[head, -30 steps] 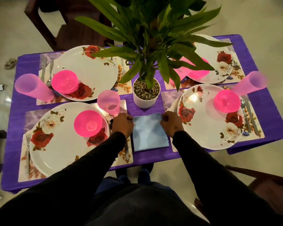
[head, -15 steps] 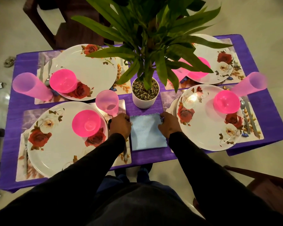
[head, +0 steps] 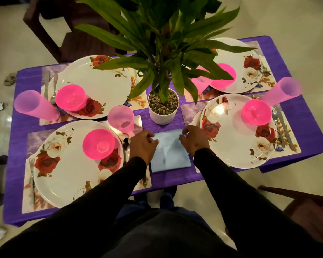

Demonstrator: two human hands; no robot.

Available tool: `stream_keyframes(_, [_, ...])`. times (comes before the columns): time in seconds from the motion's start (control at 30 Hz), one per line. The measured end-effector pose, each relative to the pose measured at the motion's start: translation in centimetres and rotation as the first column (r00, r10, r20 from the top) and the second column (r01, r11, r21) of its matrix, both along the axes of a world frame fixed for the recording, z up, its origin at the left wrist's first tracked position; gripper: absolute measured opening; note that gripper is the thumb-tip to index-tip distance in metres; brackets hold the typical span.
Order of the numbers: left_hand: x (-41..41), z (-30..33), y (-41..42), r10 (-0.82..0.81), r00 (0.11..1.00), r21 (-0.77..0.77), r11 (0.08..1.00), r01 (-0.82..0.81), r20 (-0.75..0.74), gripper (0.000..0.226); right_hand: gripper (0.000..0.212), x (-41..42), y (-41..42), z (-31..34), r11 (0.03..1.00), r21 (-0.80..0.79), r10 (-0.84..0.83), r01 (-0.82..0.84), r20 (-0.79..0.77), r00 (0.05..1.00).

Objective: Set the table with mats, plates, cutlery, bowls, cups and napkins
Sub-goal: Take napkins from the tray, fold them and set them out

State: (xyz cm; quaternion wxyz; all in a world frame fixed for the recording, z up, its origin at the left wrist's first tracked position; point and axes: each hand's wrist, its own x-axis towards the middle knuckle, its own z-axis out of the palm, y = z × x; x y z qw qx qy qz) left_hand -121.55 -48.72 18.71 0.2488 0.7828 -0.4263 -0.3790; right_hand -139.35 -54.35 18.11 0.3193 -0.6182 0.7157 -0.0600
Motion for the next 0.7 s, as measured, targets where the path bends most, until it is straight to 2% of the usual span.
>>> stream_keyframes(0.07, [-0.5, 0.0, 0.3, -0.035, 0.998, -0.023, 0.999, 0.034, -0.047, 0.007, 0.024, 0.1, 0.1, 0.0, 1.0, 0.0, 0.023, -0.023, 0.014, 1.0])
stream_keyframes(0.2, [-1.5, 1.3, 0.4, -0.076, 0.986, -0.075, 0.995, 0.066, -0.148, 0.013, 0.026, 0.6, 0.7, 0.7, 0.996, -0.034, 0.081, -0.08, 0.025, 0.996])
stream_keyframes(0.33, [-1.8, 2.6, 1.0, -0.158, 0.964, -0.066, 0.987, 0.147, -0.214, 0.017, 0.026, 0.4, 2.7, 1.7, 0.999, -0.048, 0.019, -0.016, 0.072, 0.997])
stream_keyframes(0.53, [-2.4, 2.6, 3.2, -0.404, 0.878, -0.016, 0.91, 0.415, -0.257, 0.011, 0.014, 0.4, 9.4, 3.0, 0.958, -0.064, -0.261, 0.279, 0.207, 0.943])
stream_keyframes(0.63, [-3.4, 1.8, 5.4, -0.527, 0.823, -0.024, 0.844, 0.535, -0.211, 0.015, 0.014, 0.1, 13.9, 2.6, 0.894, -0.079, -0.411, 0.442, 0.25, 0.877])
stream_keyframes(0.7, [-5.0, 1.3, 7.6, -0.644, 0.735, -0.027, 0.756, 0.654, -0.212, 0.021, 0.013, -0.6, 17.8, 2.3, 0.823, -0.076, -0.529, 0.564, 0.261, 0.807])
